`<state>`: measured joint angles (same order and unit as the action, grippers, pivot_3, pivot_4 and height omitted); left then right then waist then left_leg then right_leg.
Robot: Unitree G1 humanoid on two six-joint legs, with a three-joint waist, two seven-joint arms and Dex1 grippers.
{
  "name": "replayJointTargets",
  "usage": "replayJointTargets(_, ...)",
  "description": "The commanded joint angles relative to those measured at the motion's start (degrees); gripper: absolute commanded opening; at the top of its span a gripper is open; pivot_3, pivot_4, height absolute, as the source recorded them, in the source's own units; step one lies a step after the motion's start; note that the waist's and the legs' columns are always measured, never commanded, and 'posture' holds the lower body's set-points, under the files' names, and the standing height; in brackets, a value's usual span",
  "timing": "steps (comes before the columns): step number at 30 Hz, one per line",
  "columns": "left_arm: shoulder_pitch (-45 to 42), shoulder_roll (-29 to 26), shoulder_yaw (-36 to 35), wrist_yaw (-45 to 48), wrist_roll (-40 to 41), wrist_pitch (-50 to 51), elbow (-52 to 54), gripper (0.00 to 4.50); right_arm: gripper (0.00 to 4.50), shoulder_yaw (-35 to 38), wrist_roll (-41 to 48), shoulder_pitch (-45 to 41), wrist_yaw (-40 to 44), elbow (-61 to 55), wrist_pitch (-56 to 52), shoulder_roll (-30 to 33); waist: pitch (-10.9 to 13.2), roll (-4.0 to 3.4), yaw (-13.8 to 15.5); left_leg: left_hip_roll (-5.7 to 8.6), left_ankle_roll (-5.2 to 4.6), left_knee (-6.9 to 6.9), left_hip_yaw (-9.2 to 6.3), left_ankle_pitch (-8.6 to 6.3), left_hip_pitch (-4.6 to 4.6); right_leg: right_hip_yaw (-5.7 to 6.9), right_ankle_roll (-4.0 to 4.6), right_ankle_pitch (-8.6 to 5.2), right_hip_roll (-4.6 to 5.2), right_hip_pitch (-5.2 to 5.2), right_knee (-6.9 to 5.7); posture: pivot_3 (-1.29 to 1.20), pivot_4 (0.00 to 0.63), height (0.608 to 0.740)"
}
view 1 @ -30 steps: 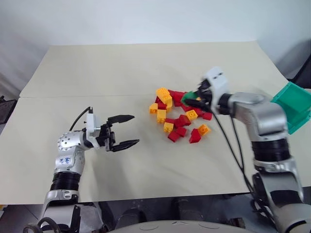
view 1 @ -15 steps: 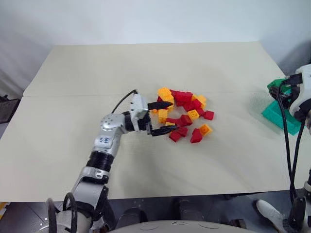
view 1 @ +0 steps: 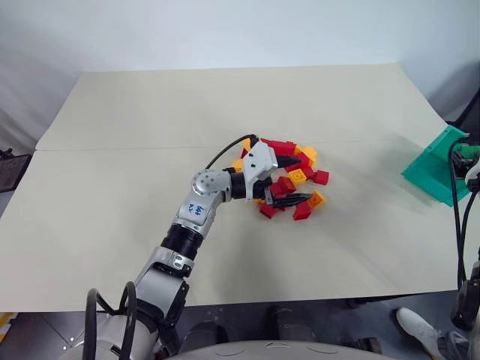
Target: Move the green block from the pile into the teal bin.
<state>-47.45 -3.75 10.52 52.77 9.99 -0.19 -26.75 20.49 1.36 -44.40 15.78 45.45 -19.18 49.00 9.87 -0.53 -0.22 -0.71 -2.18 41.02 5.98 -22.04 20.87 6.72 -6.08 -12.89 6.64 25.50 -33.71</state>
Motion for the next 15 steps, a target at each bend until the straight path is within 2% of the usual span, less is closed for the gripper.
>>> replayJointTargets(1, 0.76, 0.91, -0.29, -1.47, 0.84, 1.32, 3.66, 4.5, 4.17, -1.08, -0.66, -3.92, 0.54, 5.95, 6.02, 2.7, 0.0, 0.0, 0.08, -0.01, 0.0, 0.0, -0.01, 0.0, 0.0, 0.0, 0.0, 0.0, 0.0, 0.0, 0.0, 0.0, 0.15, 0.74)
replayJointTargets(2, 0.89, 1.26, -0.89, -1.55, 1.66, 1.21, 3.97, 4.5, 4.46, -1.43, -0.77, -5.01, 0.55, 7.47, 6.87, 3.16, 0.0, 0.0, 0.2, -0.01, 0.0, 0.0, -0.01, 0.0, 0.01, 0.0, 0.0, 0.0, 0.0, 0.0, -0.01, 0.0, 0.15, 0.74)
replayJointTargets(5, 1.22, 1.14, -1.46, -3.31, 1.68, 3.59, 5.17, 4.5, 4.46, -2.12, -0.84, -6.74, 0.53, 9.3, 8.28, 4.83, 0.01, -0.01, 0.38, 0.0, -0.01, 0.03, -0.06, 0.01, 0.08, 0.03, -0.04, 0.02, 0.02, 0.0, 0.03, 0.0, 0.15, 0.74)
replayJointTargets(9, 2.03, 0.03, -1.66, -2.25, 3.06, 6.52, 7.33, 4.5, 4.46, -2.02, 0.33, -4.48, 2.69, 3.22, 8.04, 6.08, 0.01, -0.02, 0.34, 0.0, -0.01, 0.01, -0.14, 0.01, 0.13, 0.1, -0.07, 0.04, 0.02, 0.0, 0.07, 0.0, 0.15, 0.74)
replayJointTargets(11, 3.2, -1.05, -1.84, -2.08, 3.1, 6.12, 9.17, 4.5, 4.46, -1.26, 2.65, -1.47, 6.48, -2.87, 6.13, 5.87, 0.01, -0.02, 0.24, -0.01, -0.01, 0.0, -0.15, 0.01, 0.12, 0.11, -0.07, 0.04, 0.0, 0.0, 0.07, 0.0, 0.15, 0.74)
replayJointTargets(15, 7.1, -5.78, -3.57, -1.7, 4.33, 9.18, 15.27, 4.5, 4.46, 1.21, 14.66, 11.17, 20.93, -26.23, -5.26, 4.5, 0.0, -0.02, 0.36, -0.04, 0.02, 0.02, -0.53, 0.02, 0.1, 0.13, -0.07, 0.04, -0.02, 0.0, 0.03, 0.0, 0.15, 0.74)
